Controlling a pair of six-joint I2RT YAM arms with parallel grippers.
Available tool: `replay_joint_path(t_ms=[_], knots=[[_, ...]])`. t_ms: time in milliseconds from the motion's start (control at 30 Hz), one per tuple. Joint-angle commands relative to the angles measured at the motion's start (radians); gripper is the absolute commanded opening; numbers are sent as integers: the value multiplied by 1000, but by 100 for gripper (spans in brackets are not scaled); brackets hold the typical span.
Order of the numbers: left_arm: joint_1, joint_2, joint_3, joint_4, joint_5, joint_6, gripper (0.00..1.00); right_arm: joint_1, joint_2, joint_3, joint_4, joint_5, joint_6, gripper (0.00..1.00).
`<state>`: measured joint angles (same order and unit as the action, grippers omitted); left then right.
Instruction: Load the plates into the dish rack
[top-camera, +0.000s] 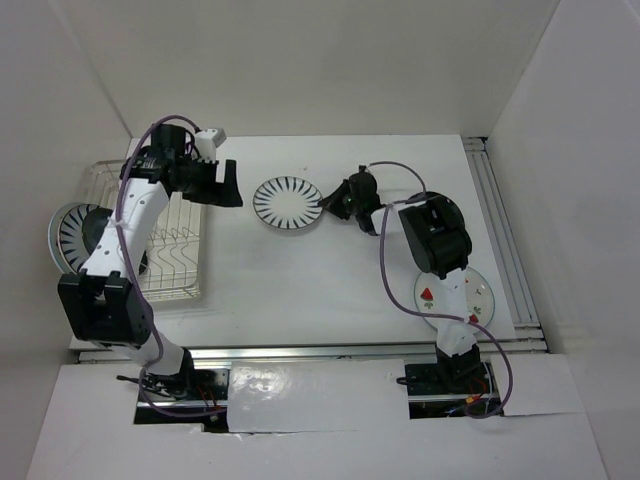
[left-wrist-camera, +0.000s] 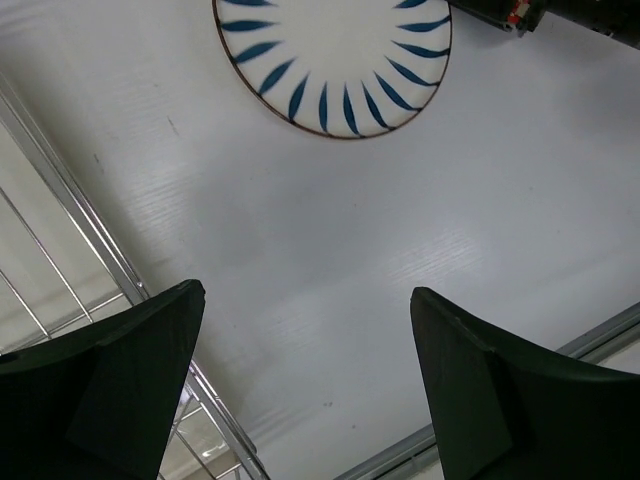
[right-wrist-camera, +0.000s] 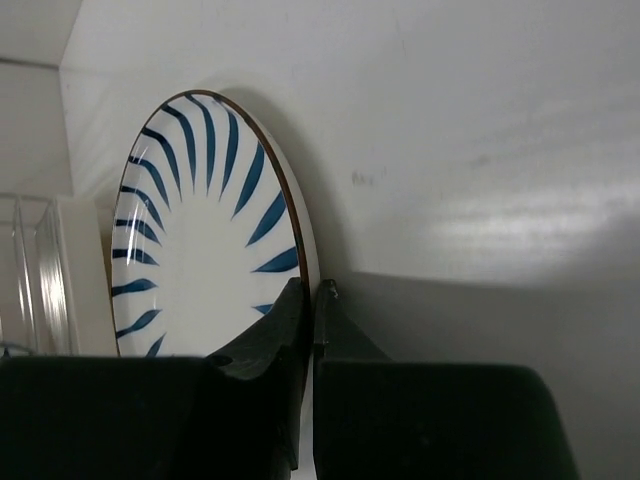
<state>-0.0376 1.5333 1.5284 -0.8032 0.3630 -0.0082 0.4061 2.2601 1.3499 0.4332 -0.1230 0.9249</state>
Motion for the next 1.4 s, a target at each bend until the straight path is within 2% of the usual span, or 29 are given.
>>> replay_joint_path(t_ms=[0,167,500,700,900,1033,1167,1200,1267,1367], knots=[[-14,33,79,-14,51,-24,96,-4,-95,-107,70,-153,37,0],[-33,91,92,-14,73,-24,96,17,-189,-188,200,-247,98,0],[-44,131,38,-14,14,-26,96,80,-359,-328,445,-271,248,0],[-25,140,29,-14,-1,-35,96,120,-454,-328,447,-237,270,0],[19,119,29,-25,92,-44,95,151,-520,-295,415,-190,270,0],[28,100,29,-63,217,-24,81,186,-521,-294,446,-165,261,0],[39,90,47,-99,292,2,35,229,-501,-316,539,-142,281,0],[50,90,61,-132,313,14,17,240,-488,-316,552,-132,281,0],[59,99,107,-174,364,49,0,240,-476,-307,561,-132,272,0],[100,113,140,-241,462,94,0,250,-447,-235,491,-145,233,0]])
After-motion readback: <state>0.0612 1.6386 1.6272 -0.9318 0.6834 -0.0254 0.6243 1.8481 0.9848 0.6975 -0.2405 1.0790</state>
